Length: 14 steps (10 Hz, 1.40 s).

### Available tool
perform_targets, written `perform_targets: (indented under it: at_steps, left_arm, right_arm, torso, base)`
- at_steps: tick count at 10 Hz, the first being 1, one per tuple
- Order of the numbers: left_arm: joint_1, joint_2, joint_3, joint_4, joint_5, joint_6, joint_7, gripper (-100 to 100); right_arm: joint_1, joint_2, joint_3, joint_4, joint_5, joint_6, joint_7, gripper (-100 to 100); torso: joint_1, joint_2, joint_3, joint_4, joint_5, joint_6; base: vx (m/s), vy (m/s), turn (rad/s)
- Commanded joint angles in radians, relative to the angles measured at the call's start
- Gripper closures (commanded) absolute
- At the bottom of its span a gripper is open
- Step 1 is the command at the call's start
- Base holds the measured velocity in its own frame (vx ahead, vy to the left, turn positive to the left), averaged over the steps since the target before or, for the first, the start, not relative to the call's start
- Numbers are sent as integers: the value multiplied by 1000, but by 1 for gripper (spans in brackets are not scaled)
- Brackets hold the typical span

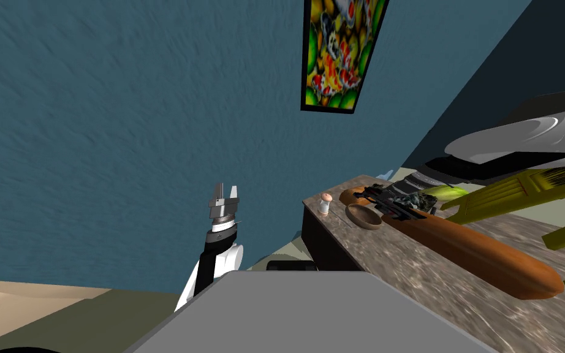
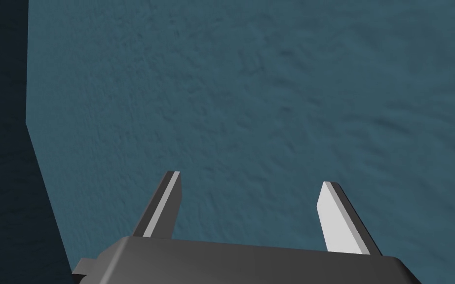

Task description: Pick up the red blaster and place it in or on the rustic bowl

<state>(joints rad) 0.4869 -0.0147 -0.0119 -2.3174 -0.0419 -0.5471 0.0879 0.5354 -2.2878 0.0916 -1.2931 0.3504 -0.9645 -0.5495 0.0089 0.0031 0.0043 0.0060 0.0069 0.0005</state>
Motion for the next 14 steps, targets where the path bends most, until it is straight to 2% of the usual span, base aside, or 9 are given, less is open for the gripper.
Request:
perform_targets:
  at_steps: [1,2,3,4,8,9,10,11,14]
  left_arm:
    - [0,0,0,0,0,0,0,0]
    - [0,0,0,0,0,0,0,0]
    - [0,0,0,0,0,0,0,0]
    - [0,0,0,0,0,0,0,0]
    - [0,0,0,0,0,0,0,0]
    - [0,0,0,0,0,0,0,0]
    - [0,0,0,0,0,0,0,0]
    - [0,0,0,0,0,0,0,0]
    - [0,0,0,0,0,0,0,0]
  right_arm:
    - [0,0,0,0,0,0,0,-100]
    - [0,0,0,0,0,0,0,-100]
    - [0,0,0,0,0,0,0,0]
    - [-11,-13,5,33,-10,-40,-17,-100]
    - [-33,-40,16,100,-29,-120,-50,-100]
    - [-36,-44,18,112,-32,-133,-55,-100]
    - [-36,-41,18,105,-29,-125,-50,-100]
    - [-36,-41,18,107,-30,-129,-51,0]
    - [-36,-41,18,107,-30,-128,-51,0]
  torso:
    - [0,0,0,0,0,0]
    - [0,0,0,0,0,0]
    - [0,1,0,0,0,0]
    - [0,1,1,0,0,0]
    - [-3,4,2,1,-1,0]
    - [-3,4,2,1,0,0]
    - [-2,3,2,1,-1,0]
    - [-1,2,2,1,0,0]
    - [0,1,1,0,0,0]
  base:
    - [0,0,0]
    - [0,0,0]
    - [0,0,0]
    - [-29,-26,139]
    - [-46,-47,107]
    - [-37,-35,78]
    - [-14,-13,9]
    - [0,0,0]
    - [0,0,0]
